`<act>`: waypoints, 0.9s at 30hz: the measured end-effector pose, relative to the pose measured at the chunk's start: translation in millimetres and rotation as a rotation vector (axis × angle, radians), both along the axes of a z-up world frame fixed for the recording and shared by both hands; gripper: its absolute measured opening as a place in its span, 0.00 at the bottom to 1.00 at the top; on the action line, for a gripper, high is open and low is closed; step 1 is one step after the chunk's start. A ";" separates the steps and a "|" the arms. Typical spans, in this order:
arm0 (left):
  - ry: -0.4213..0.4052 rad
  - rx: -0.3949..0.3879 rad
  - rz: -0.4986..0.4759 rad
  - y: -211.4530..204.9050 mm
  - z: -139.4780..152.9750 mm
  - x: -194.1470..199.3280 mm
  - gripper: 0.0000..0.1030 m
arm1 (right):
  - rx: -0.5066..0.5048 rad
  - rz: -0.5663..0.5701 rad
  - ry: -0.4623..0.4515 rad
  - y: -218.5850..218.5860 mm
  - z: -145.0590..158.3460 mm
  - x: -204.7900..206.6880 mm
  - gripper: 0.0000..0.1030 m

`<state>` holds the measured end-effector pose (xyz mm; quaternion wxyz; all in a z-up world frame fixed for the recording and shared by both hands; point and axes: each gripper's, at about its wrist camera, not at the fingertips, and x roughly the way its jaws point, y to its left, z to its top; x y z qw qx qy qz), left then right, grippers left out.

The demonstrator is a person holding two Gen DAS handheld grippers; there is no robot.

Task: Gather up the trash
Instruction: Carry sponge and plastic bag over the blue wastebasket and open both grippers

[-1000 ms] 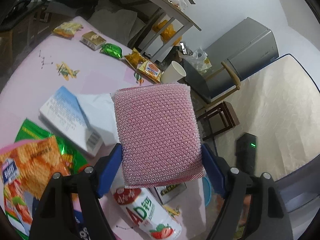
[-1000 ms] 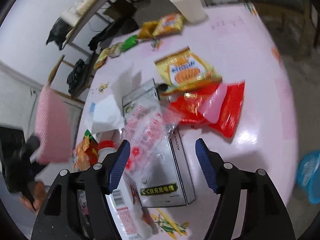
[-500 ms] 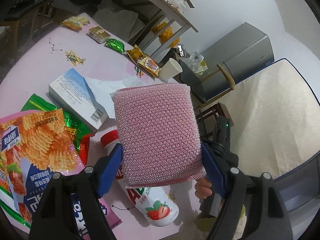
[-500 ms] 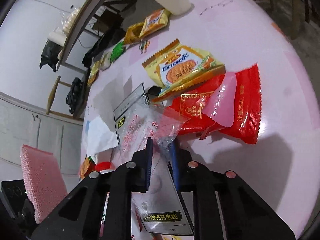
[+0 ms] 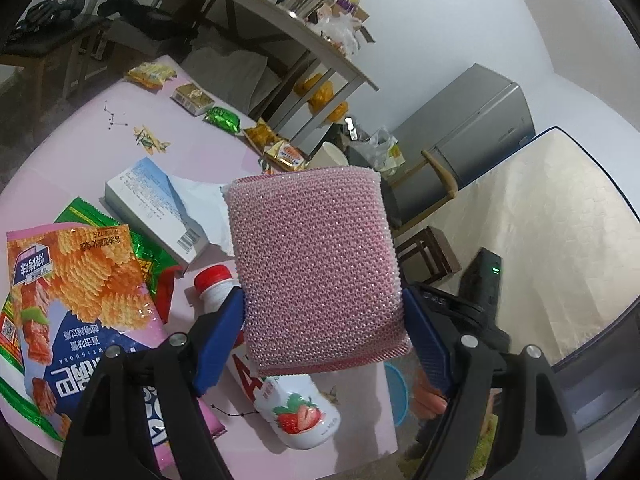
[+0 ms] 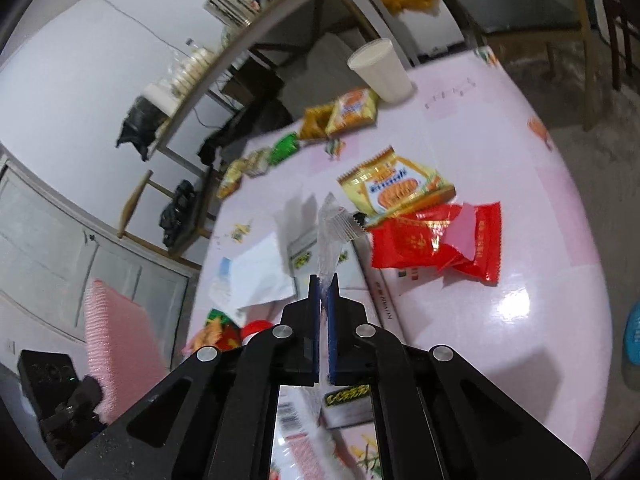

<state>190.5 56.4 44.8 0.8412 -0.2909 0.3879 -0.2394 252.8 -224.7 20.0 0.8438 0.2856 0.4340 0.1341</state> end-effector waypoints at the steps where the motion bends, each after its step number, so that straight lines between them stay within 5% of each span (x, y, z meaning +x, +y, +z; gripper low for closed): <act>1: -0.006 -0.001 0.000 -0.5 1.1 -1.4 0.74 | -0.003 -0.003 -0.023 -0.3 7.9 -5.2 0.01; 13: -0.064 -0.030 -0.045 -17.6 17.2 -23.8 0.74 | -0.070 -0.087 -0.212 -21.9 83.0 -67.3 0.01; 27: -0.079 -0.038 -0.136 -52.0 26.0 -42.9 0.74 | -0.089 -0.235 -0.232 -79.4 88.4 -133.9 0.01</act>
